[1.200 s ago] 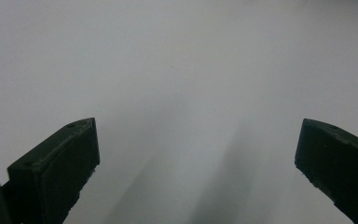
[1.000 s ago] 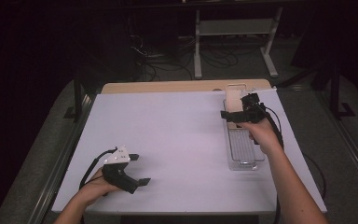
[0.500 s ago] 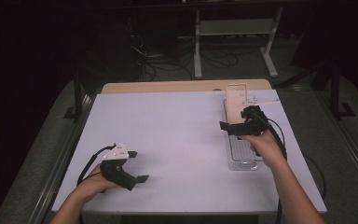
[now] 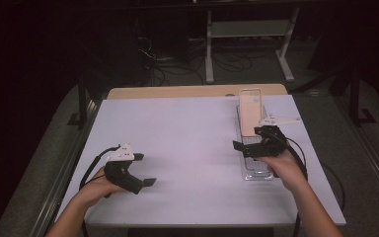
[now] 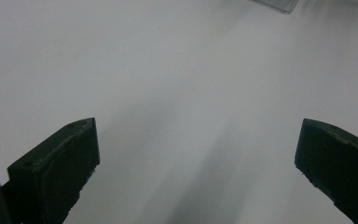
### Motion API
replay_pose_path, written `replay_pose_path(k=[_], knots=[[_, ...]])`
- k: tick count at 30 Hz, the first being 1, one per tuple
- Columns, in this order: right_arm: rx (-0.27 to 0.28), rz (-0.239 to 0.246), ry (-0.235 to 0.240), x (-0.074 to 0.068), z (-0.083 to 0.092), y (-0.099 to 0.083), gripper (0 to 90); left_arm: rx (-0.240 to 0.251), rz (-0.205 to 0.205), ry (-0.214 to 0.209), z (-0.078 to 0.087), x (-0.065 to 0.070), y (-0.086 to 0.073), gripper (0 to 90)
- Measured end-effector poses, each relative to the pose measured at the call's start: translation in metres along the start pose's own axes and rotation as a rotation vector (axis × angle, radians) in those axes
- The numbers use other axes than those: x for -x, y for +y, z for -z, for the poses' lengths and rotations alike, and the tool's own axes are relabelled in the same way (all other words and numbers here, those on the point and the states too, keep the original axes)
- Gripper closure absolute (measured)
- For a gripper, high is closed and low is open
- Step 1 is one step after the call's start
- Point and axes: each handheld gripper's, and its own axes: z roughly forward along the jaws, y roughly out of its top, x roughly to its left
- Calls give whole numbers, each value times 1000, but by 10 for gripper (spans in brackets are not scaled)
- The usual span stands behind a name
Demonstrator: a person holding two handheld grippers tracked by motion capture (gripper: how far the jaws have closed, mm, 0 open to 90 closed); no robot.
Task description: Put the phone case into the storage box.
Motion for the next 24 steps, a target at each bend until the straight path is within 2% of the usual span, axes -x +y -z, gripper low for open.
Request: replay_pose_path(k=[1, 5, 10, 24], knots=[[0, 0, 4, -1, 2, -1, 9, -1, -15, 2, 1, -1, 1, 0], [7, 9, 24, -4, 7, -8, 9, 23, -5, 1, 2, 0, 3, 0], [7, 20, 42, -9, 12, -17, 9, 30, -35, 6, 5, 0, 3, 0], [19, 26, 88, -16, 22, -37, 9, 35, -37, -3, 8, 2, 3, 0]])
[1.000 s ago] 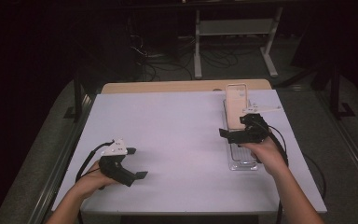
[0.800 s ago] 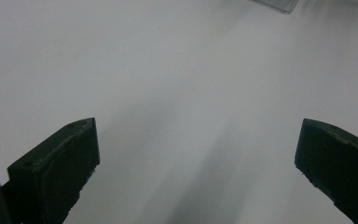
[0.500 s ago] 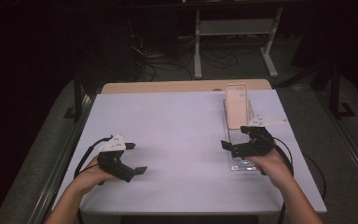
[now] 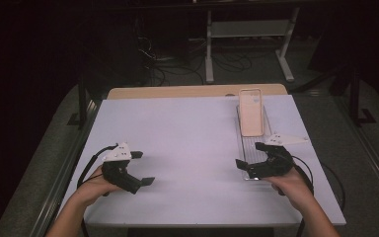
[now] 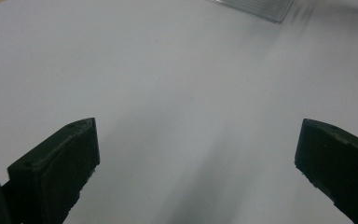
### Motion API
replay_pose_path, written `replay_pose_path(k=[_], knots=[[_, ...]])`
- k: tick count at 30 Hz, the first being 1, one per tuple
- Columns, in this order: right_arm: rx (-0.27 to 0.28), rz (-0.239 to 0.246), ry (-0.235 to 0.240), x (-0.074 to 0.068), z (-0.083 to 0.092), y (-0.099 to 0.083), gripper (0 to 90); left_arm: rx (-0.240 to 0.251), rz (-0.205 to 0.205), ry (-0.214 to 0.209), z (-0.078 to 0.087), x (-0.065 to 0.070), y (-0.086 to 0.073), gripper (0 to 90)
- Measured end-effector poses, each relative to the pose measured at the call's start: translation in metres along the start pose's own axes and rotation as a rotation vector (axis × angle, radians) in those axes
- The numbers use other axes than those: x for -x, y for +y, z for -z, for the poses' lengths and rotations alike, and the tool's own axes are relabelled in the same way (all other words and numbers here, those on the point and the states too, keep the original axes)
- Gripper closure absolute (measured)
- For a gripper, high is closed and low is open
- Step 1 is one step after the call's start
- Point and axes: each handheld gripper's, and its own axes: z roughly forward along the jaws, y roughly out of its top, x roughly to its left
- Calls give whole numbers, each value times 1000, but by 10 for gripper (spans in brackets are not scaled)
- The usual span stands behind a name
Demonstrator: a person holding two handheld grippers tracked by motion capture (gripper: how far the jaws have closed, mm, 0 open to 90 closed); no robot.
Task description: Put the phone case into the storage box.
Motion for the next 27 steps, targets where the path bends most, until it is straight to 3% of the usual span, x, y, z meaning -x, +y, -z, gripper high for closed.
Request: replay_pose_path(k=[9, 27], knots=[[4, -4, 26, 0, -2, -7, 9, 4, -6, -4, 2, 0, 0, 0], [-14, -1, 33, 0, -5, -11, 6, 4, -14, -5, 3, 0, -1, 0]])
